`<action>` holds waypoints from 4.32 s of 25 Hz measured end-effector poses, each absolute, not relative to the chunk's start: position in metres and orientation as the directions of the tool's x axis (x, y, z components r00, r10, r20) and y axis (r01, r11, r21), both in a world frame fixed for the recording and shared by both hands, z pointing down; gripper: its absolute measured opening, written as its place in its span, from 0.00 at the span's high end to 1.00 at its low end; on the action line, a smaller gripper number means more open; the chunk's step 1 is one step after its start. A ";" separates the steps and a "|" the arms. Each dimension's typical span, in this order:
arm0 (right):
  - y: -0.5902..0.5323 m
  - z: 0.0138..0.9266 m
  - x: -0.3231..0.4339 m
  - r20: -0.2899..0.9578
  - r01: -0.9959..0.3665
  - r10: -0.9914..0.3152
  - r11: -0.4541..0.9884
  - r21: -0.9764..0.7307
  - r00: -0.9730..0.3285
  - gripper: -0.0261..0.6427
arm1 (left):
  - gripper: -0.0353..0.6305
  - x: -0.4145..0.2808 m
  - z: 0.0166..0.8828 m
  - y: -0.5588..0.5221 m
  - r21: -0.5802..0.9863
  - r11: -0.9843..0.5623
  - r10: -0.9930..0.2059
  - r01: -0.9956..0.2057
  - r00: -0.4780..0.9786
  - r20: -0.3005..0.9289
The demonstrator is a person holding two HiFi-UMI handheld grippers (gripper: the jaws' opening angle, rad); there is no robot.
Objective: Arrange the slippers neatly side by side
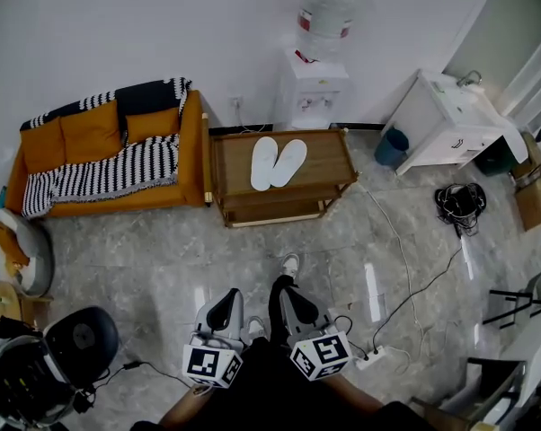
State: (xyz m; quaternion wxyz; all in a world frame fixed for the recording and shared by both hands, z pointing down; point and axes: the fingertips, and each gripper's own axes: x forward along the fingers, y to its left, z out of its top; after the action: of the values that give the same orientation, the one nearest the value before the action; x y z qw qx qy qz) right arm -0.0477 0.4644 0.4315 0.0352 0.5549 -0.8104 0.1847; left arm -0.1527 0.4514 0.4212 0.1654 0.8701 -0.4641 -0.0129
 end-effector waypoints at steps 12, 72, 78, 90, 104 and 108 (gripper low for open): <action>0.375 0.433 -0.020 0.276 -0.904 -0.872 0.335 -0.265 -0.404 0.94 | 0.93 -0.127 0.422 0.371 0.297 -0.487 -0.822 -0.821 0.546 0.163; -0.060 0.605 0.136 0.583 -0.943 -0.749 0.182 -0.278 -0.317 0.94 | 0.93 -0.008 0.432 0.002 0.274 -0.446 -0.837 -0.852 0.506 0.209; -0.074 0.656 0.140 0.673 -0.949 -0.679 0.120 -0.291 -0.292 0.88 | 0.93 -0.016 0.435 -0.018 0.291 -0.432 -0.838 -0.853 0.500 0.219; -0.079 0.747 0.147 0.800 -0.962 -0.547 0.031 -0.272 -0.244 0.82 | 0.93 -0.018 0.444 -0.016 0.309 -0.420 -0.839 -0.853 0.495 0.227; -0.078 0.805 0.150 0.867 -0.960 -0.448 -0.056 -0.273 -0.220 0.80 | 0.93 -0.037 0.445 -0.015 0.301 -0.389 -0.857 -0.871 0.462 0.229; -0.079 0.811 0.153 0.876 -0.967 -0.437 -0.052 -0.250 -0.203 0.84 | 0.93 -0.041 0.446 -0.017 0.300 -0.382 -0.858 -0.874 0.457 0.237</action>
State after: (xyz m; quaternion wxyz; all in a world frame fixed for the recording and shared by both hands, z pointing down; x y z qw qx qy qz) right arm 0.1530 -0.0787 0.8109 0.2883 0.5615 -0.6251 0.4592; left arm -0.0412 -0.0173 0.4462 0.1937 0.8311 -0.5209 0.0209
